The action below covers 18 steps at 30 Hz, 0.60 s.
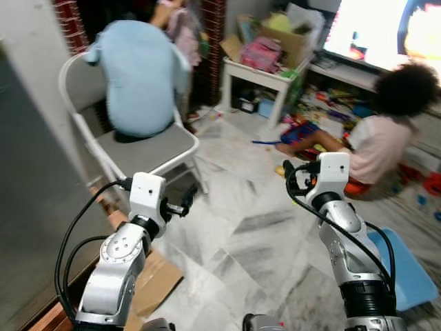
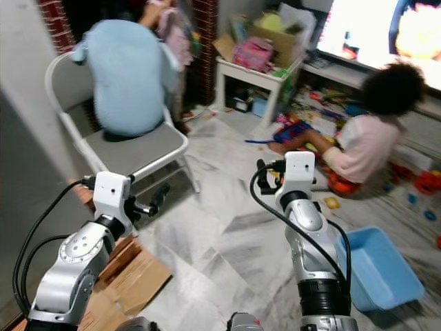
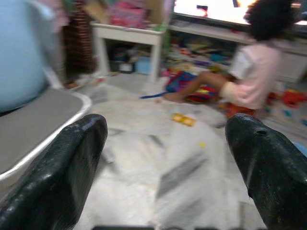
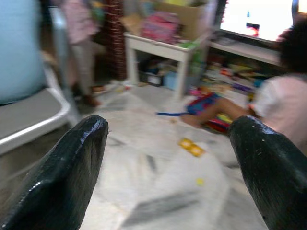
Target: Restocking fridge
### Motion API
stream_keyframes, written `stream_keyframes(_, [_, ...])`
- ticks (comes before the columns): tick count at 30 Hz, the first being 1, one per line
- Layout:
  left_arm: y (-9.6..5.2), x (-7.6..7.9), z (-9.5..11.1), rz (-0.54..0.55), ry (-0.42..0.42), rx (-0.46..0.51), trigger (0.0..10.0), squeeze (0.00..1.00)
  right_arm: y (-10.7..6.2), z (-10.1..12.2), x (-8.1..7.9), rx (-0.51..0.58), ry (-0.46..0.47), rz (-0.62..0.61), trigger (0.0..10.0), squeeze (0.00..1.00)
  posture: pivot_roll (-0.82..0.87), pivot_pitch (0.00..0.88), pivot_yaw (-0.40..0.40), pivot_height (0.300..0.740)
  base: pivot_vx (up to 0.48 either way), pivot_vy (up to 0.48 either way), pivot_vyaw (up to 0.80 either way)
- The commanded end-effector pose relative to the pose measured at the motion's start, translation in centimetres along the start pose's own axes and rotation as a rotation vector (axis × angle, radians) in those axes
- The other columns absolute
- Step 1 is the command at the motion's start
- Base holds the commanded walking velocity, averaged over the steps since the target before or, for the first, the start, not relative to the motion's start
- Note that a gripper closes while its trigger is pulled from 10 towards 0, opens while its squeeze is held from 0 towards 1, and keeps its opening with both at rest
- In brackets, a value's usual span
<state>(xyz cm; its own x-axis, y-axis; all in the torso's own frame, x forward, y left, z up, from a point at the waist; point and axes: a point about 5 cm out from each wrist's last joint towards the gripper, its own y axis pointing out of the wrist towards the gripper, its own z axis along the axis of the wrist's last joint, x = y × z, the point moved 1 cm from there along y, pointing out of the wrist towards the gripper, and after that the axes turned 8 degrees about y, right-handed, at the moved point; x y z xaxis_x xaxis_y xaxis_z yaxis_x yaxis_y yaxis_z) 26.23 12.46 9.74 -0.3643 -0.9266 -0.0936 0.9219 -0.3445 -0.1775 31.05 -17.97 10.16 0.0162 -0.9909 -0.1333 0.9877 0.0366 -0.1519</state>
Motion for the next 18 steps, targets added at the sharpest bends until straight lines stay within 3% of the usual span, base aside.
stream_keyframes(1, [0.04,0.09,0.58,-0.009,0.008,0.024,10.0,0.0,-0.03,-0.01,0.25,0.001,-0.006,-0.01,10.0,0.0,0.04,0.0,-0.018,0.74,0.0,-0.277,-0.8])
stream_keyframes(12, [0.11,0.1,0.6,-0.009,-0.001,0.027,10.0,0.0,0.0,-0.14,0.39,-0.004,-0.007,-0.019,10.0,0.0,0.03,0.0,-0.019,0.74,0.0,-0.271,-0.8])
stream_keyframes(18, [0.2,-0.02,0.7,0.0,-0.043,0.035,10.0,0.0,0.07,-0.08,0.42,-0.003,-0.007,-0.021,10.0,0.0,0.03,0.0,-0.019,0.74,0.0,0.0,-0.79])
